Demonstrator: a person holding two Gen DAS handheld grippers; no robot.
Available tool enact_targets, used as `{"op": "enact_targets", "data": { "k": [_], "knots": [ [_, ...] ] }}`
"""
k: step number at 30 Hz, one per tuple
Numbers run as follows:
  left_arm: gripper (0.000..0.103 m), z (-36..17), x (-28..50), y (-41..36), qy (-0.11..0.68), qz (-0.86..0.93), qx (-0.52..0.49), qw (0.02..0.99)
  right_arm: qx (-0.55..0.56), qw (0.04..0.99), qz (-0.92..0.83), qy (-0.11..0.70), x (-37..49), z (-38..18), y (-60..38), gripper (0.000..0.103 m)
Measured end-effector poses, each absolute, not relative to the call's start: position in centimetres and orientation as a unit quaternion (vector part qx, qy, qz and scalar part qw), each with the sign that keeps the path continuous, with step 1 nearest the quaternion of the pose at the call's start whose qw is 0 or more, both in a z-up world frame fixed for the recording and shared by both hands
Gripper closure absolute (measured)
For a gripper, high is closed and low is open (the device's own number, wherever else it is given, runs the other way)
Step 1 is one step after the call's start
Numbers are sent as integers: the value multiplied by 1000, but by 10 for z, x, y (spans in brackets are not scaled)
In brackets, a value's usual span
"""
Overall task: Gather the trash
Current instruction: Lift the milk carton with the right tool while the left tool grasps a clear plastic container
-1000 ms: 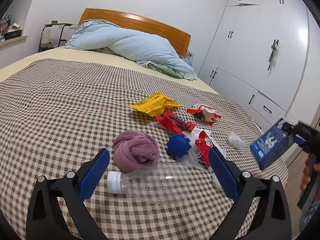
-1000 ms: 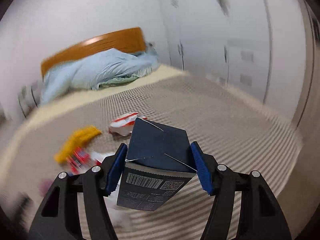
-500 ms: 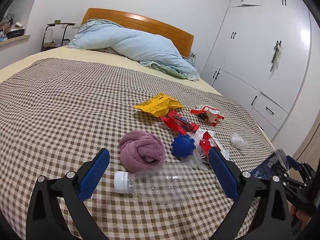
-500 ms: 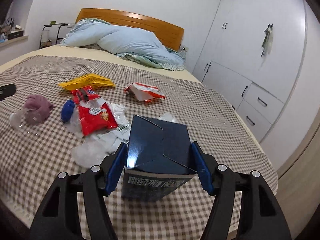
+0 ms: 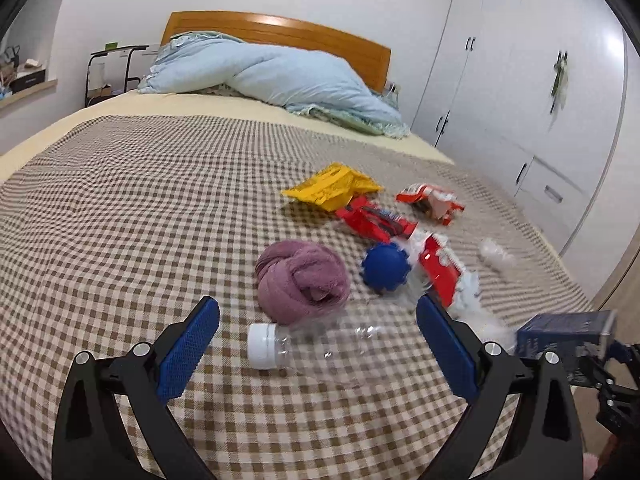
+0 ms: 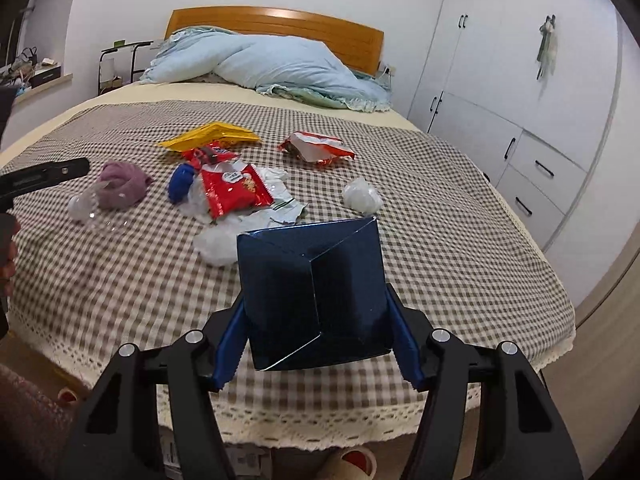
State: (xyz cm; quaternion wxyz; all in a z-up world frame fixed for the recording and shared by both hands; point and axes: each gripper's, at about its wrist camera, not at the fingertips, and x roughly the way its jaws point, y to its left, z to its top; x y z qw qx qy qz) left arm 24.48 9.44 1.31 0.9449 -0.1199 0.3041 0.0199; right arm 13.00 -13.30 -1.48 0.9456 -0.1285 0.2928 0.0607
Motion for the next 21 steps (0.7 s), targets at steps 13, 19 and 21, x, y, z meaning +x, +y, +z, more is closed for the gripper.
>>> {"op": "enact_targets", "data": {
  "k": [13, 19, 21],
  "knots": [
    [7, 3, 249, 51, 316, 20, -2, 949, -113, 951, 55, 284, 118, -52, -138, 43],
    [30, -10, 261, 49, 333, 46, -4, 942, -104, 950, 60, 289, 117, -56, -139, 43],
    [36, -14, 263, 56, 343, 46, -22, 938, -104, 950, 62, 289, 117, -56, -140, 43]
  ]
}}
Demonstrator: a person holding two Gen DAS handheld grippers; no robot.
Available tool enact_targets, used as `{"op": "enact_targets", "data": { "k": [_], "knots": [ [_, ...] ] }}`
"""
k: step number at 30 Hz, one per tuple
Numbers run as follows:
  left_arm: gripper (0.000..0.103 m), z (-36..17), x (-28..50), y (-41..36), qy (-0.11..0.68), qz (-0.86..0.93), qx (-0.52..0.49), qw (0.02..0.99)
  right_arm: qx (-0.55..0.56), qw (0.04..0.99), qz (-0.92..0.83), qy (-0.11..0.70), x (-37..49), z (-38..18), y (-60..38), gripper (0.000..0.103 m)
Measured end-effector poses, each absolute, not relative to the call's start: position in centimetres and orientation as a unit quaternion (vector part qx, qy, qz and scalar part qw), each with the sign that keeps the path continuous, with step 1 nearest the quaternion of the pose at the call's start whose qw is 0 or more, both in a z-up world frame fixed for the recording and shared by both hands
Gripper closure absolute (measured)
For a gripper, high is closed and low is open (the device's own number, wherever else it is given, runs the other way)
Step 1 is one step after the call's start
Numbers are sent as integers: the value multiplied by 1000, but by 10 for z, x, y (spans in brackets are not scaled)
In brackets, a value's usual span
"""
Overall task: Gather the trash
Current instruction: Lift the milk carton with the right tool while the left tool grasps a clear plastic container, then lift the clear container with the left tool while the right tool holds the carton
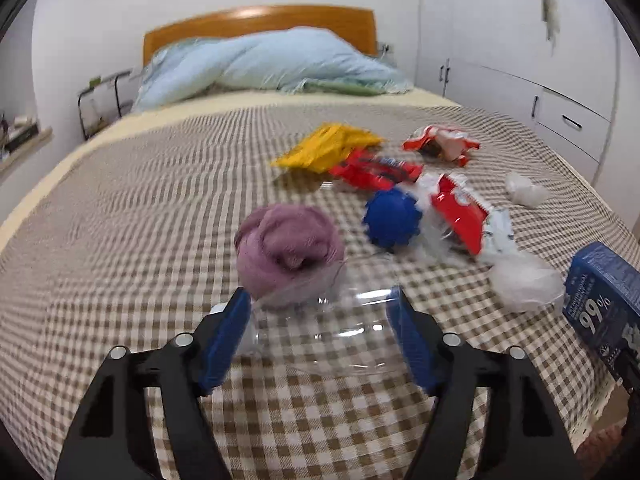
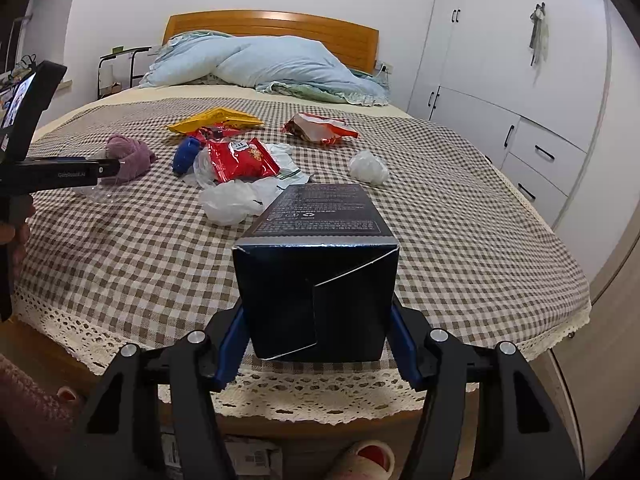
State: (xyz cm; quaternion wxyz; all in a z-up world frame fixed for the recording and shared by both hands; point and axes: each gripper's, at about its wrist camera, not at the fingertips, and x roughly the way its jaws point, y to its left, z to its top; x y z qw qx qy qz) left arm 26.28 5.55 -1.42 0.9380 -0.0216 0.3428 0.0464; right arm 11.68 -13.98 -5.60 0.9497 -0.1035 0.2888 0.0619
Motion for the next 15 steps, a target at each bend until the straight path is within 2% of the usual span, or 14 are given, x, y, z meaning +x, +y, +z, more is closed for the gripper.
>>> {"op": "enact_targets", "data": {
  "k": [1, 2, 5, 6, 7, 11, 15],
  "knots": [
    [44, -13, 260, 57, 337, 46, -28, 940, -103, 950, 62, 288, 116, -56, -140, 43],
    [57, -9, 257, 59, 330, 45, -32, 942, -103, 950, 63, 288, 116, -56, -140, 43],
    [79, 7, 240, 73, 296, 63, -45, 952, -102, 951, 65, 286, 114, -55, -139, 43],
    [82, 11, 236, 79, 290, 63, -57, 953, -102, 951, 66, 285, 113, -55, -139, 43],
    [90, 13, 232, 85, 285, 63, -68, 954, -102, 951, 66, 285, 112, -54, -138, 43],
    [98, 20, 216, 107, 272, 57, -104, 955, -100, 953, 68, 279, 107, -51, -136, 43],
    [100, 23, 199, 111, 256, 38, -101, 961, -99, 955, 69, 270, 100, -47, -132, 44]
  ]
}}
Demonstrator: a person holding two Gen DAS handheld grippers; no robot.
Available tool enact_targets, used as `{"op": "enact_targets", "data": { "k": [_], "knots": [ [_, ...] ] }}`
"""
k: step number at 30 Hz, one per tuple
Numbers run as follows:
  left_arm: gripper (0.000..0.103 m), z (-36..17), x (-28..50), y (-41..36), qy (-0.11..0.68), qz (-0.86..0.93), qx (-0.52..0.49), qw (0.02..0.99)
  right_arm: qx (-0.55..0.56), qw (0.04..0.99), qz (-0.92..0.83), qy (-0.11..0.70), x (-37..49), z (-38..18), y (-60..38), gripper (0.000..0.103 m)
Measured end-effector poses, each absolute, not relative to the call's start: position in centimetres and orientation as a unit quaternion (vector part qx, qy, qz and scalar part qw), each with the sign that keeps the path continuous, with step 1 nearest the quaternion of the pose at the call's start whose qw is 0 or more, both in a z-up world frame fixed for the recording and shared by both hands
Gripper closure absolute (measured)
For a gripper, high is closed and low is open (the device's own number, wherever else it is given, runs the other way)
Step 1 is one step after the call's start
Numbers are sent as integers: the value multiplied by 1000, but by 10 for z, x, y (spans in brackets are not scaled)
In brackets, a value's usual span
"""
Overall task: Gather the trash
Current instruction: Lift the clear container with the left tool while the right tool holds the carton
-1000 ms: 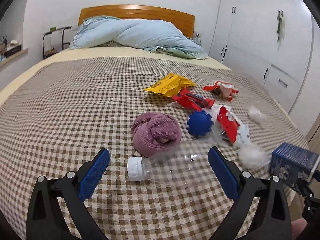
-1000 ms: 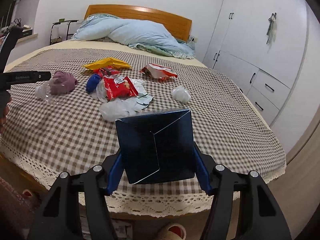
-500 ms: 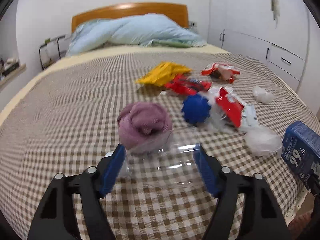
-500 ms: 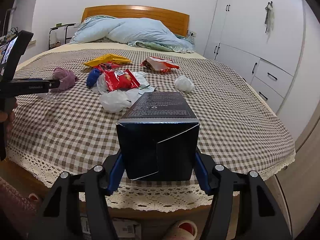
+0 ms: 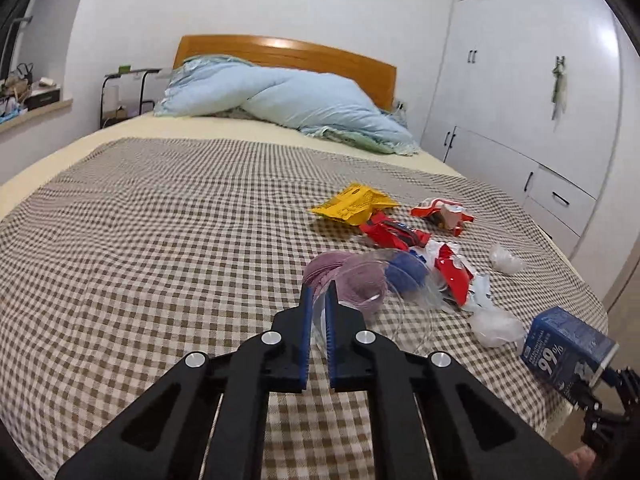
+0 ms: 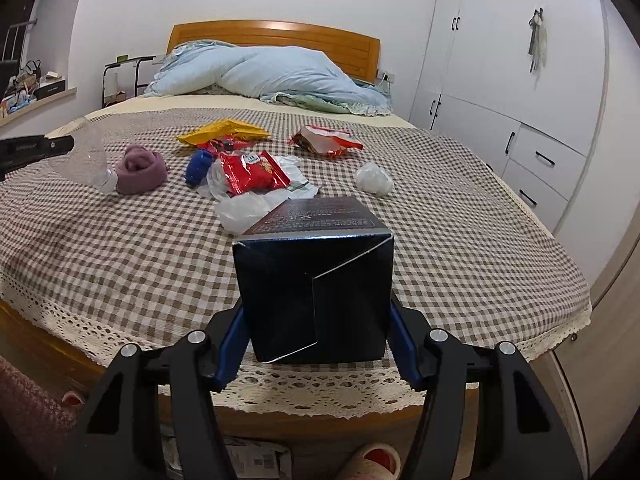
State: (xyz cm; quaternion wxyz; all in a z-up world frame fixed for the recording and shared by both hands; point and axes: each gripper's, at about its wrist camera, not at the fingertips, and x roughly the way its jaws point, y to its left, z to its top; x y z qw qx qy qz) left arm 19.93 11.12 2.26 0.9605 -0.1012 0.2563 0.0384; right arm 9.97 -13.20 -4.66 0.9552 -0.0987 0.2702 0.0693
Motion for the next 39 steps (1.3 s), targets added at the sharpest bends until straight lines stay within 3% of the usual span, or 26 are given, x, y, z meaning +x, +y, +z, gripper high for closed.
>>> {"op": "enact_targets", "data": {
  "k": [27, 39],
  "knots": [
    [101, 45, 89, 70, 160, -46, -74, 983, -136, 964, 83, 212, 37, 4, -120, 44],
    [101, 34, 55, 49, 160, -88, -90, 979, -141, 960, 109, 214, 3, 10, -122, 44]
  ]
}}
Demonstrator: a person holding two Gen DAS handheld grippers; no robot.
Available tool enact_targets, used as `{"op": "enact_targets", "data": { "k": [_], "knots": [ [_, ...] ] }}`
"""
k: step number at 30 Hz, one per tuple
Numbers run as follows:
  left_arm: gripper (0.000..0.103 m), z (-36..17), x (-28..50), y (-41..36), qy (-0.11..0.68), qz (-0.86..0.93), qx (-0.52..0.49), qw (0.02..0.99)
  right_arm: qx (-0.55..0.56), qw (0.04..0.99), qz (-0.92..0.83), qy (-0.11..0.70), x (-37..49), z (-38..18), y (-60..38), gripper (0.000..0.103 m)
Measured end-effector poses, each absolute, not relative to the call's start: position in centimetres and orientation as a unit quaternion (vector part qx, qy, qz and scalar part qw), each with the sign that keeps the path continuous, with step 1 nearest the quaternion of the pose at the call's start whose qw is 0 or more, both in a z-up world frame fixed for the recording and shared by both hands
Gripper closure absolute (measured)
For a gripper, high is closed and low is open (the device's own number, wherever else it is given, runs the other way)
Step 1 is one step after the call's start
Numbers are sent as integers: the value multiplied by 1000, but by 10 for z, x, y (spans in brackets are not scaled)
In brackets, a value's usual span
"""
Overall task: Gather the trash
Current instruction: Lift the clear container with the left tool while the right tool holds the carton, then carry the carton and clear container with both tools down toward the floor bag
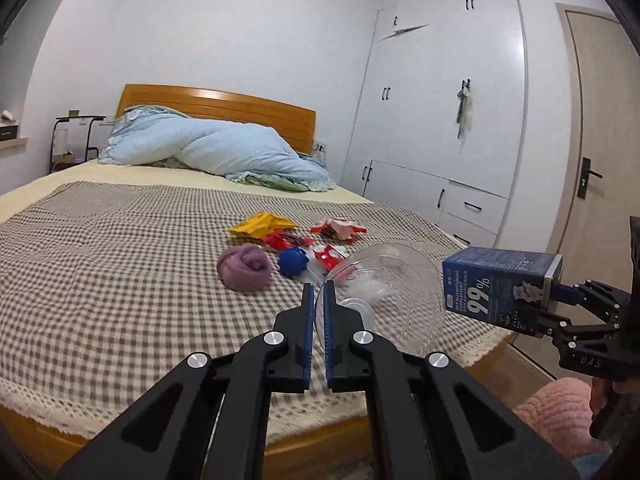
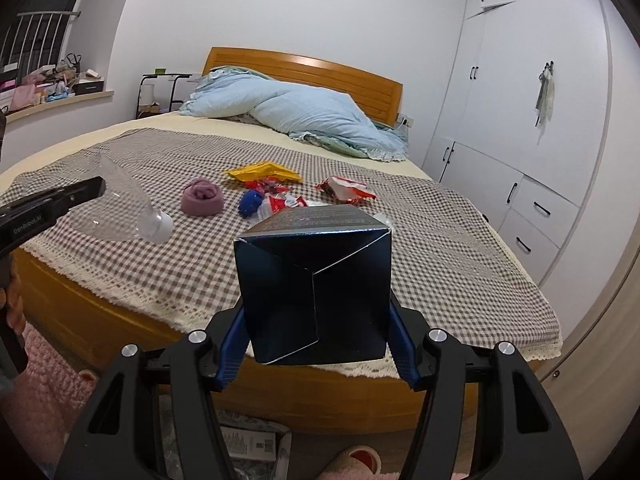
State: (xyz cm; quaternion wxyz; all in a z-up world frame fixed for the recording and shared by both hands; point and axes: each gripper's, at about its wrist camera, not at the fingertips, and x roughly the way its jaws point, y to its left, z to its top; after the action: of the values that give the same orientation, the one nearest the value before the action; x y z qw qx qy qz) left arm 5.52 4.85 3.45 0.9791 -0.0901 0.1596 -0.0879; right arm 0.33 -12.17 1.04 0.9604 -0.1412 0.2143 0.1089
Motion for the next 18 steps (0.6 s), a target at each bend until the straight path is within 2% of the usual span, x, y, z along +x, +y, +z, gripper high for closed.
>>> {"op": "enact_targets", "data": {
  "k": [18],
  "knots": [
    [101, -1, 18, 16, 233, -117, -75, 962, -121, 937, 154, 291, -37, -32, -133, 44]
  ]
}}
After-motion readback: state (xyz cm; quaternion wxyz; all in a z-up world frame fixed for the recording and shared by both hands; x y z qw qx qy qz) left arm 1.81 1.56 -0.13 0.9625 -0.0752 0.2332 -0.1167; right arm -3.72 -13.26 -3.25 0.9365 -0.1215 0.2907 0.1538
